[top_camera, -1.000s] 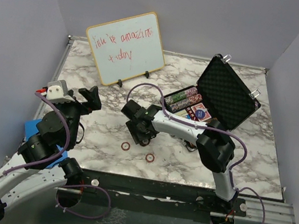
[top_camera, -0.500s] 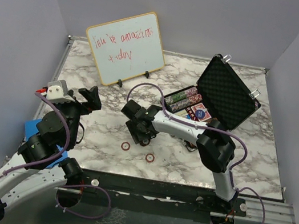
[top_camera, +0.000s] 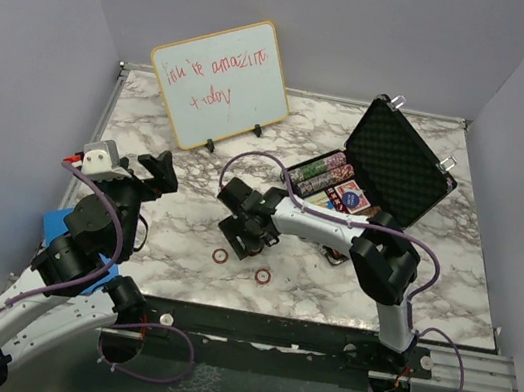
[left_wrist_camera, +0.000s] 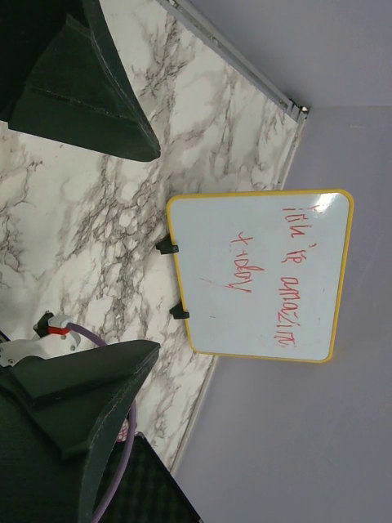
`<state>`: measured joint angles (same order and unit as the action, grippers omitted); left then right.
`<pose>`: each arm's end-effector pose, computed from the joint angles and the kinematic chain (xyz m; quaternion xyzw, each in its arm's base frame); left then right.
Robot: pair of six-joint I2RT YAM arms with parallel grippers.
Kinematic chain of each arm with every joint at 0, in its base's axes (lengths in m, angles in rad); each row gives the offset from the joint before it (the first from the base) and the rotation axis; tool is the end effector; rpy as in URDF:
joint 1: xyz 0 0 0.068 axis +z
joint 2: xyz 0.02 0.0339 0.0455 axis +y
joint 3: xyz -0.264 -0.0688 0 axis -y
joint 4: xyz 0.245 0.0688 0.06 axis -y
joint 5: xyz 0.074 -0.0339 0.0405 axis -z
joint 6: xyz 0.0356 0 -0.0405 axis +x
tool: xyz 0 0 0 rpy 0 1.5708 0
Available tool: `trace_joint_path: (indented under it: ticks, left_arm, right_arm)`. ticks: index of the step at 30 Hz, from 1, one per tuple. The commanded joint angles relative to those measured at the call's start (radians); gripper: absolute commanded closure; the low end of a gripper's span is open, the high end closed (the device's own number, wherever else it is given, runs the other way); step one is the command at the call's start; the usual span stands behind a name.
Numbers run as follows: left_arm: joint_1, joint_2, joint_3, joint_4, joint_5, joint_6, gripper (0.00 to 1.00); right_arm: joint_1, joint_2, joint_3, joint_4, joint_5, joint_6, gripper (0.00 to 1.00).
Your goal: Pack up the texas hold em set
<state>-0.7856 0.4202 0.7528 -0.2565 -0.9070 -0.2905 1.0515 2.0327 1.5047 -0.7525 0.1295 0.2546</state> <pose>0.0811 -0.0414 0.3652 -0.1618 0.6711 -0.0822 0.7188 0.2079 0.3544 0.1735 -0.3745 0.9137 0.0368 0.1535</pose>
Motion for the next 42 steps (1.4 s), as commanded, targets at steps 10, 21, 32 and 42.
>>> trace_joint_path:
  ticks: [10,21,32,42]
  left_arm:
    - [-0.002,-0.001,-0.007,-0.012,-0.01,0.002,0.01]
    - [-0.002,0.003,-0.009,-0.013,-0.01,-0.006,0.01]
    - [-0.002,-0.011,-0.068,-0.138,0.155,-0.232,0.01]
    - [-0.003,-0.024,-0.249,-0.066,0.416,-0.41,0.01]
  right_arm:
    - [-0.049,0.046,-0.04,0.057,-0.072,-0.047,0.31]
    - [-0.064,0.096,-0.038,0.009,0.024,0.018,0.61]
    - [-0.082,-0.053,-0.034,0.02,0.047,0.109,0.72]
    - [-0.149,-0.204,-0.053,0.029,-0.033,0.195,0.73]
